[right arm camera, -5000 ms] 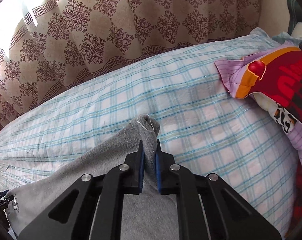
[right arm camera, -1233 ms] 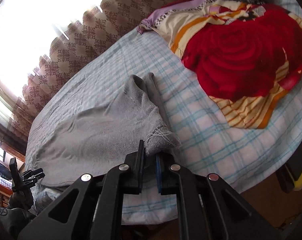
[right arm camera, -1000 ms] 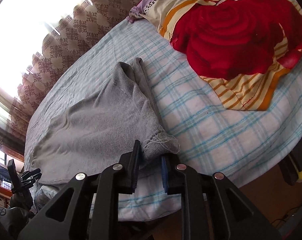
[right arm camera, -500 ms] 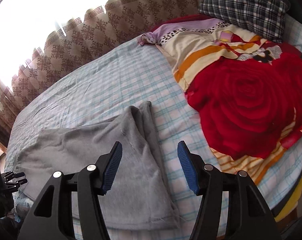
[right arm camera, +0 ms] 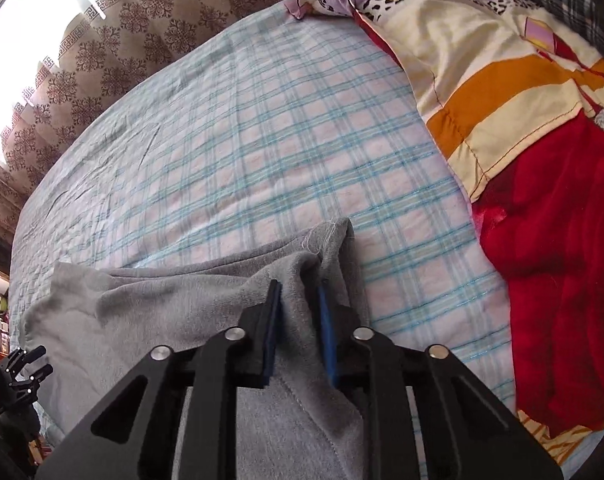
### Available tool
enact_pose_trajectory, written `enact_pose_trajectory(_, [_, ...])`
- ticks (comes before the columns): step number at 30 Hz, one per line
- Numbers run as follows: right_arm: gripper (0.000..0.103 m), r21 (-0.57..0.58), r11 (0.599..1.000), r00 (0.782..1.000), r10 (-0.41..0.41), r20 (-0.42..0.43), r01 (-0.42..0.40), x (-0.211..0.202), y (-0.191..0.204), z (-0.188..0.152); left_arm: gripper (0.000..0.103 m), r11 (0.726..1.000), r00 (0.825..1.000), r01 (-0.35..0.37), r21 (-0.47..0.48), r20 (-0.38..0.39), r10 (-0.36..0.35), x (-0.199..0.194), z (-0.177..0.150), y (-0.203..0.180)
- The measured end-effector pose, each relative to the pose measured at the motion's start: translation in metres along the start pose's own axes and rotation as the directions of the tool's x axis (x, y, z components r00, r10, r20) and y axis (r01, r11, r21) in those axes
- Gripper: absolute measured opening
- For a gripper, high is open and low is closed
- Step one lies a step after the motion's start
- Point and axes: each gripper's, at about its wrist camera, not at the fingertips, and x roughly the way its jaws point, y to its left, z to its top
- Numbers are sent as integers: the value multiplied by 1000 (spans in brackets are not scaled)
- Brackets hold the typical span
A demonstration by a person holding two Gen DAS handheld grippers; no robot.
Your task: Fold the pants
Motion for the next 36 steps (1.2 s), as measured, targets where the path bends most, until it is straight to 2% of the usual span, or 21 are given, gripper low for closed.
enact_pose_trajectory(4, [5,-69,995,986,-62,157,73,-34,11,2,53,999,1000,-15,-50,-17,14,12,3,10])
enact_pose_trajectory(8, [5,-91,987,984,-119,132,132,-6,7,3,53,995,1000,-19,-100,-26,16,22,2,19])
enact_pose_trajectory(12, [6,-78,985,985,-147,93,154,24,-6,-1,53,994,999,-31,-100,-22,29,23,2,18])
enact_pose_trajectory(14, [13,-65,985,984,-157,83,163,29,-9,-3,53,995,999,-32,-96,-23,30,22,2,18])
enact_pose_trajectory(15, [25,-58,982,981,-174,85,179,26,-10,-3,54,995,999,-29,-97,-24,27,22,2,19])
enact_pose_trajectory(16, [47,-40,977,975,-204,90,208,23,-13,-3,54,995,999,-26,-99,-25,24,22,3,20])
enact_pose_trajectory(17, [56,-20,976,971,-216,101,219,19,-17,-2,54,995,999,-24,-100,-25,21,22,3,20])
enact_pose_trajectory(18, [59,1,977,972,-210,108,211,13,-21,-2,54,995,999,-23,-100,-24,21,22,2,21])
enact_pose_trajectory(21, [59,-6,972,960,-232,155,235,-7,-14,-6,54,994,1000,-26,-109,-19,24,20,-1,21])
enact_pose_trajectory(24, [59,-86,937,920,-310,241,338,-25,16,-10,54,990,1000,-24,-136,-11,23,16,-4,23])
enact_pose_trajectory(25, [59,-94,939,921,-297,253,330,-27,24,-12,54,989,1000,-24,-143,-7,23,14,-6,24])
enact_pose_trajectory(27, [59,-132,954,944,-234,234,269,-24,40,-13,54,988,1000,-21,-152,2,22,9,-10,24])
enact_pose_trajectory(30, [59,-196,953,962,-195,191,232,-6,56,-18,54,987,1000,-23,-161,11,25,1,-20,28])
enact_pose_trajectory(33, [58,-172,960,972,-203,122,222,18,50,-24,55,987,999,-37,-155,12,39,-7,-34,32])
enact_pose_trajectory(36, [49,-104,974,977,-193,90,202,32,26,-25,55,988,998,-58,-142,0,58,-12,-50,38])
